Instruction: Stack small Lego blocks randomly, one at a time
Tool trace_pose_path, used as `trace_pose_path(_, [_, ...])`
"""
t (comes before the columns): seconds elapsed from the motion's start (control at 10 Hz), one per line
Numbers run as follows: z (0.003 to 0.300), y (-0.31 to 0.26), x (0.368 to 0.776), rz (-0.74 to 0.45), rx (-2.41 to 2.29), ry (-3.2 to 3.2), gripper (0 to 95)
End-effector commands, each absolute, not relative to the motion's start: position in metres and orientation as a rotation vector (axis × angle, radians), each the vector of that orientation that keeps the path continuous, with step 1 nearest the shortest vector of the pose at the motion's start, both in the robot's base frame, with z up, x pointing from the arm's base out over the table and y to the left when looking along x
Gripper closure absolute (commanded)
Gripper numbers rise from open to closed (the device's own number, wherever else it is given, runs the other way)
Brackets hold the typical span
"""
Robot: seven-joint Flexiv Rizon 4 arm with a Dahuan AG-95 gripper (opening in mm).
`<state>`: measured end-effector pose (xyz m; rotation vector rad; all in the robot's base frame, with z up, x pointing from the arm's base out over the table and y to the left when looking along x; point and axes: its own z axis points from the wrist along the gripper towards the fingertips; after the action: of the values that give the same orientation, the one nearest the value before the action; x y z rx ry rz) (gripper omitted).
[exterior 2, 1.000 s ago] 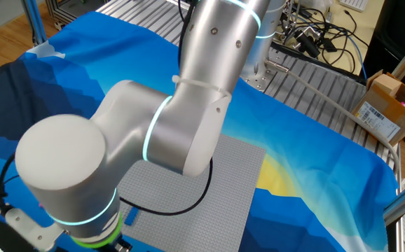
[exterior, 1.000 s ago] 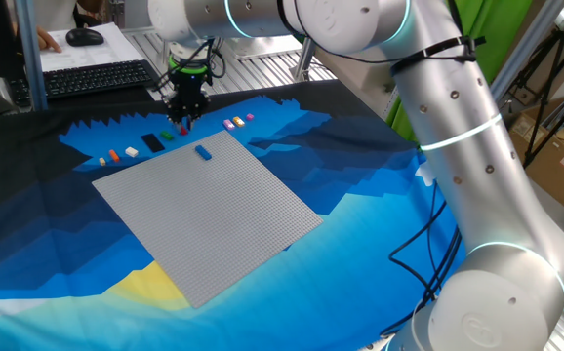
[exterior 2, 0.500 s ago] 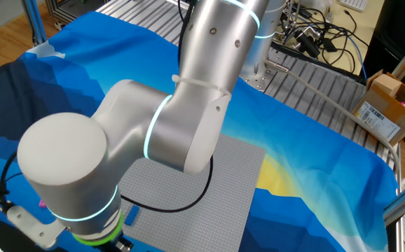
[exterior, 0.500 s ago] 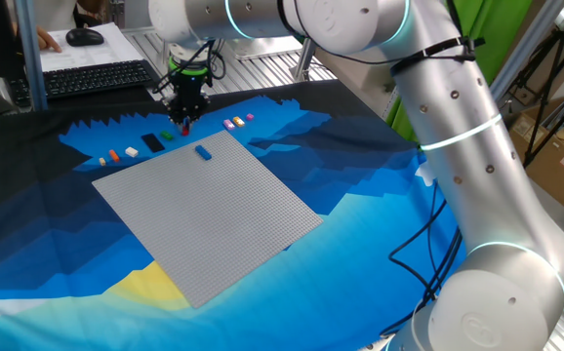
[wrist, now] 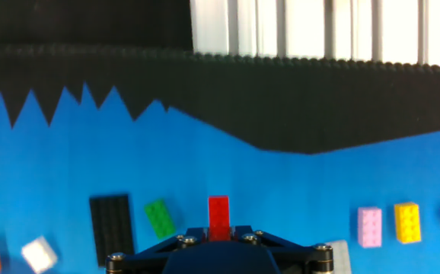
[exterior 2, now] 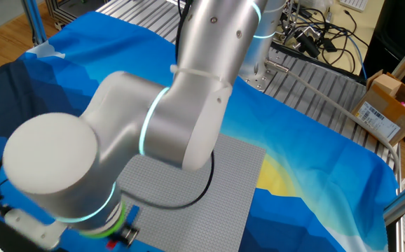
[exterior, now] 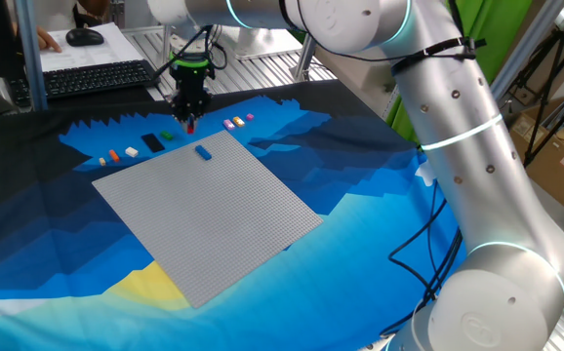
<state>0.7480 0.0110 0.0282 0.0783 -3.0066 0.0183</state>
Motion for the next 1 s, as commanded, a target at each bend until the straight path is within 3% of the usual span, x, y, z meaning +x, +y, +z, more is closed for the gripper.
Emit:
trace_pose_path(0.1, [0.03, -0.004, 0.727, 0.041, 0.132, -3.039, 95.0])
trace_pose_path(1.0, [0.018, -0.016, 0.694, 0.042, 0.137, -3.044, 95.0])
